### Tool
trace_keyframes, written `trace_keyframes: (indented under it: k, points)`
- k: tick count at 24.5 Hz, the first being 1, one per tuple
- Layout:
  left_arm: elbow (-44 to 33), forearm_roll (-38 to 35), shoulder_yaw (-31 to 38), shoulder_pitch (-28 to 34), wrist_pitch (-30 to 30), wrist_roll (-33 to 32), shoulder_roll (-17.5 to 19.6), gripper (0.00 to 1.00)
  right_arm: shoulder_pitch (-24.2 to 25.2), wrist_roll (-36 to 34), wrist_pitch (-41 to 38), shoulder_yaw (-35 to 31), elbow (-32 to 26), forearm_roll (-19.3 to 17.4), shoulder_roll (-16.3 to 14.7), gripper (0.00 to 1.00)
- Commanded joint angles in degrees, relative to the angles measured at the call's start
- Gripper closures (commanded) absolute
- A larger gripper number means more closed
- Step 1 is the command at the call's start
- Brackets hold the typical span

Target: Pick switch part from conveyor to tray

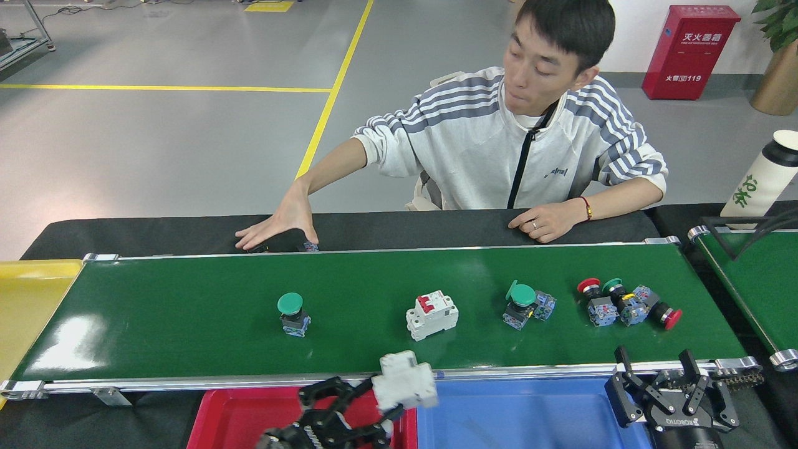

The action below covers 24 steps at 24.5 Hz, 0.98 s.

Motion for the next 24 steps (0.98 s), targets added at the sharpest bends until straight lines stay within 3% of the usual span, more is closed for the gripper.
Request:
trace_keyframes:
  k: [1,2,3,8,11,14,17,21,24]
  points:
    - [-0.73,-3.25,-2.61,-0.43,-0.15,0.07,-0.71,0.5,-0.19,0.09,-1.05,-0.41,-0.41,-0.14,-0.51,0.0]
    - [-0.73,-4.21,-3.14,-0.34,-0.15,0.07,-1.06,0.4,-0.19,0.09,-1.05,-0.41,-0.32,-0.14,-0.6,0.0]
    - [-0.82,-4.65,-3.57,-0.34,-0.15,-0.01,-1.32,0.0,-0.19,0.09,-1.13,-0.41,-0.32,-0.14,-0.6,0.0]
    - [-0.82,-4.65,-2.87,0.37,-0.15,-0.01,-1.32,0.0,-0.19,0.09,-1.84,-0.32,-0.32,-0.14,-0.69,0.0]
    - [-0.82,-4.3,2.23,1.6,-0.15,0.34,-1.85,0.0,-0.19,0.18,-1.93,-0.14,-0.32,-0.05,-0.69,0.0]
    - [-0.82,-0.17,11.28,1.6,-0.15,0.34,-4.13,0.0,-1.07,0.8,-1.93,1.0,-0.32,0.74,-0.6,0.0]
    - [-0.82,3.87,24.36,1.86,-0.15,-0.01,-4.31,0.0,-5.72,2.9,-1.4,8.73,-0.06,2.84,-0.77,0.0]
    - [-0.82,4.75,41.77,3.88,-0.15,-0.28,-4.75,0.0,-11.26,7.91,-1.13,14.88,3.28,5.48,2.74,0.0]
    - [-0.82,4.75,48.02,5.9,8.47,-1.42,-4.92,0.0,-14.17,9.67,-1.13,18.31,6.36,8.12,4.41,0.0]
